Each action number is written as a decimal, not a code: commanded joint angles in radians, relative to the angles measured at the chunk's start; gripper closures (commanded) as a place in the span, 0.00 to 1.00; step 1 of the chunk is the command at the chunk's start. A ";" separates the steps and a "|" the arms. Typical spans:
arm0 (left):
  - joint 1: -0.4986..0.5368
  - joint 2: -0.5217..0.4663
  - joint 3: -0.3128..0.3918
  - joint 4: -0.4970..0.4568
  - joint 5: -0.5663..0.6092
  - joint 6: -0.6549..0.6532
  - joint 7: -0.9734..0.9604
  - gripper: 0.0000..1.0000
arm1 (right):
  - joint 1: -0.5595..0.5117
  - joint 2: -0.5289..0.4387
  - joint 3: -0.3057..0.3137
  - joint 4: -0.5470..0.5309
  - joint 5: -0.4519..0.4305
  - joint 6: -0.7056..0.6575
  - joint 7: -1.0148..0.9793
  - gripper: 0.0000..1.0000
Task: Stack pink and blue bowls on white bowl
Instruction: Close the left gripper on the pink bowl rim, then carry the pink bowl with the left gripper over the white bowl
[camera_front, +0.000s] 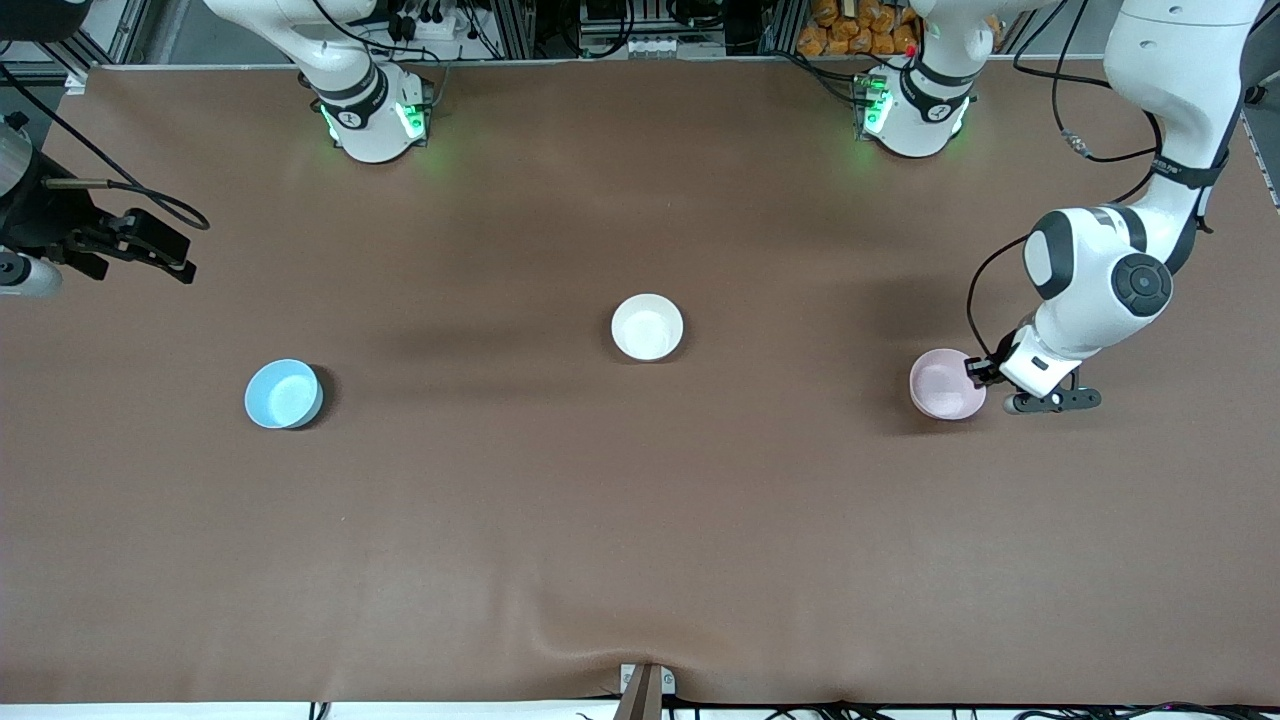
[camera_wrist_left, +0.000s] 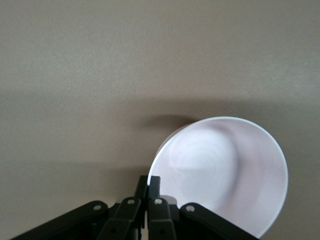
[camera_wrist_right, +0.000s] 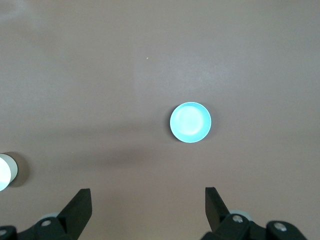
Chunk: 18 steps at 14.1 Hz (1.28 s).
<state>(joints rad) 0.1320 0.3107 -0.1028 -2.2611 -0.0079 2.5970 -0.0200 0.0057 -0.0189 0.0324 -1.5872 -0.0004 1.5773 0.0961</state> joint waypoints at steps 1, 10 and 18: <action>0.009 -0.122 -0.040 -0.067 -0.014 -0.006 0.018 1.00 | -0.012 0.005 0.006 0.010 0.014 -0.003 -0.007 0.00; 0.008 -0.249 -0.357 -0.026 -0.099 -0.138 -0.348 1.00 | -0.012 0.004 0.006 0.010 0.014 -0.010 -0.006 0.00; -0.008 -0.187 -0.529 0.101 -0.113 -0.189 -0.618 1.00 | -0.012 0.004 0.006 0.010 0.014 -0.010 -0.007 0.00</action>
<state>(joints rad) 0.1226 0.0992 -0.6051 -2.2088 -0.1025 2.4398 -0.5972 0.0056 -0.0188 0.0321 -1.5872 -0.0004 1.5762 0.0961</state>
